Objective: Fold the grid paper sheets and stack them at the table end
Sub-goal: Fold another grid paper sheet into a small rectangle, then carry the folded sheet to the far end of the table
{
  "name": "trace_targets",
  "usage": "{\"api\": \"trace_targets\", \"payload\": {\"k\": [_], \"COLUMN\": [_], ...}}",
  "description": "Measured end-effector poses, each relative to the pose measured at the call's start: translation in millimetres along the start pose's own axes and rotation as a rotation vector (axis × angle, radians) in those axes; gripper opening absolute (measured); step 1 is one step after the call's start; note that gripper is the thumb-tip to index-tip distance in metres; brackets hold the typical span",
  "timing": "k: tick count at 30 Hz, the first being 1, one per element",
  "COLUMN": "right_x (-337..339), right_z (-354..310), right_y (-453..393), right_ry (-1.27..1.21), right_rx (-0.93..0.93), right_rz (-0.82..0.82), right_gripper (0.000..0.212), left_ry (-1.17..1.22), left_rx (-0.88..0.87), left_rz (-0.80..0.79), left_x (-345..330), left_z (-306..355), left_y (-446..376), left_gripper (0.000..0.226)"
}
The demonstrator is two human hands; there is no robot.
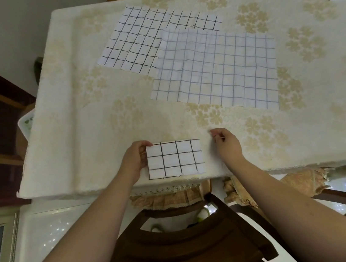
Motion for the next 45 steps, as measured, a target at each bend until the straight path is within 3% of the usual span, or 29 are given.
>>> {"api": "trace_targets", "payload": {"k": [3, 7, 14, 16, 20, 23, 27, 28, 31, 32, 33, 36, 37, 42, 45], "right_x": [-5.6, -17.5, -20.9, -20.1, -17.4, -10.2, -0.9, 1.8, -1.8, -4.6, -4.1, 12.9, 13.4, 15.0, 23.6], "right_z": [-4.1, -13.4, -19.2, -19.2, -19.3, -22.7, -22.9, -24.5, 1.9, 14.7, 15.5, -30.2, -35.5, -43.7, -55.7], "right_y": [7.9, 20.5, 29.9, 30.6, 34.9, 41.9, 56.1, 59.2, 53.0, 48.6, 52.2, 94.7, 103.6, 150.5, 180.9], "right_ry": [0.012, -0.042, -0.031, -0.033, -0.134, -0.23, -0.343, -0.364, -0.373, -0.387, -0.415, -0.459, -0.488, -0.471, -0.396], "right_rx": [0.043, 0.051, 0.053, 0.054, -0.016, -0.069, -0.197, -0.224, -0.262, -0.27, -0.295, -0.322, -0.326, -0.339, -0.289], "right_rz": [-0.056, -0.167, -0.25, -0.275, -0.36, -0.416, -0.448, -0.411, -0.29, -0.258, -0.236, -0.216, -0.222, -0.266, -0.21], "right_gripper": [0.027, 0.037, 0.087, 0.082, 0.036, 0.029, 0.023, 0.029, 0.086, 0.096, 0.091, 0.028, 0.02, 0.023, 0.017], "left_ry": [-0.129, -0.187, -0.164, -0.14, -0.133, -0.131, -0.132, -0.117, -0.092, -0.128, -0.173, -0.214, -0.205, -0.175, -0.216], "left_rx": [-0.176, -0.309, -0.331, -0.318, -0.301, -0.316, -0.317, -0.285, -0.136, -0.099, -0.083, -0.1, -0.109, -0.193, -0.298], "left_rz": [-0.036, -0.054, -0.161, -0.225, -0.354, -0.401, -0.329, -0.305, -0.318, -0.35, -0.379, -0.379, -0.35, -0.323, -0.343], "left_x": [4.5, 6.2, 6.9, 5.5, 1.4, 1.8, 7.6, 10.0, 16.1, 16.6, 16.8, 20.7, 23.1, 42.8, 57.0], "left_z": [0.6, 9.3, 20.0, 22.1, 33.8, 43.4, 50.3, 47.7, 27.3, 19.6, 10.2, -7.3, -12.2, -10.5, 0.3], "left_y": [-3.0, 11.1, 31.2, 34.8, 49.5, 59.0, 68.0, 67.4, 64.0, 67.0, 68.1, 75.8, 73.7, 80.3, 88.1], "left_gripper": [0.007, 0.032, 0.024, 0.024, 0.027, 0.026, 0.02, 0.018, 0.026, 0.03, 0.03, 0.024, 0.029, 0.043, 0.026]}}
Point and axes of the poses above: each hand's wrist, its own y-axis away from the middle knuckle, its own x-axis out of the back of the hand, z = x × y, the point moved 5 cm from there along -y, towards the middle knuckle, and after that the axes turned 12 degrees about z, right-handed, at the moved point
